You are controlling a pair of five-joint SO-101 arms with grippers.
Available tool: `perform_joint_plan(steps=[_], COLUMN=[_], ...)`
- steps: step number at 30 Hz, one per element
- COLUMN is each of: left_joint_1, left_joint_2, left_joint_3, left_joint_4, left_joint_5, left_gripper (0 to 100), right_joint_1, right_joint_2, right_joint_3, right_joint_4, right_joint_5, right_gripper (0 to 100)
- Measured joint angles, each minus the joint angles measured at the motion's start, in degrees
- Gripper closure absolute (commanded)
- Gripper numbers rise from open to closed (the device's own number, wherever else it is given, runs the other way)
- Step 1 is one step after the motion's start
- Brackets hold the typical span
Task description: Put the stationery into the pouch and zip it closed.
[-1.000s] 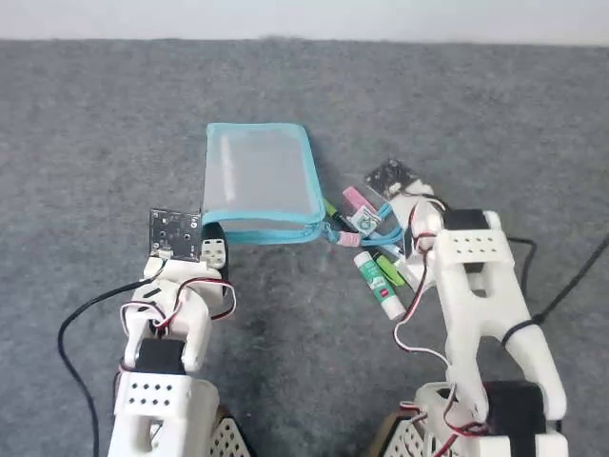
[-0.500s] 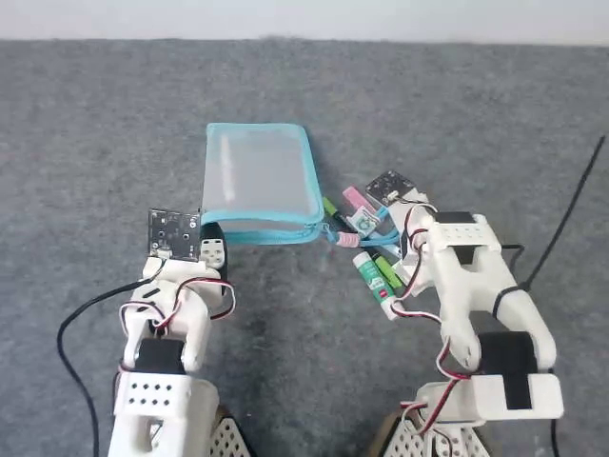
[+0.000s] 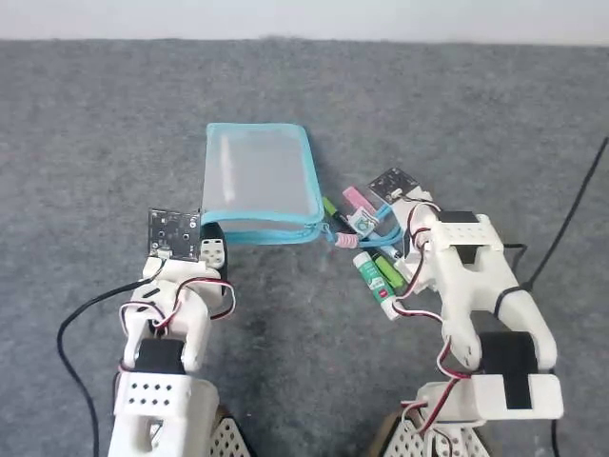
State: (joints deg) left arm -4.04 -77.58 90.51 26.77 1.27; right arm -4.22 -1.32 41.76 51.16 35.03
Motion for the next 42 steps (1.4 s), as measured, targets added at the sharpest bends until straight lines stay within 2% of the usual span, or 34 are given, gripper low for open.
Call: perform_joint_plan(steps=[4,14,19,25,29,42], left_joint_1=[0.0,0.0,0.0,0.0,0.0,0.0], left_joint_2=[0.0,0.0,0.0,0.0,0.1,0.1], left_joint_3=[0.0,0.0,0.0,0.0,0.0,0.0], left_joint_4=[0.0,0.0,0.0,0.0,0.0,0.0], left_joint_5=[0.0,0.0,0.0,0.0,0.0,0.0], left_gripper=[99,99,99,99,99,99], right_joint_1=[0.0,3.6,1.8,-5.3,-5.2,-4.7], right_joint_2=[-0.1,-6.6,-9.8,-9.9,-9.9,-8.7], right_joint_3=[0.0,-1.9,-2.1,-2.1,-2.1,-2.2], right_joint_4=[0.3,11.1,14.2,14.2,14.2,10.6], right_joint_5=[-2.1,-7.1,-7.4,-7.3,-7.4,-7.4], right_gripper=[92.3,92.1,91.7,88.3,81.3,81.1])
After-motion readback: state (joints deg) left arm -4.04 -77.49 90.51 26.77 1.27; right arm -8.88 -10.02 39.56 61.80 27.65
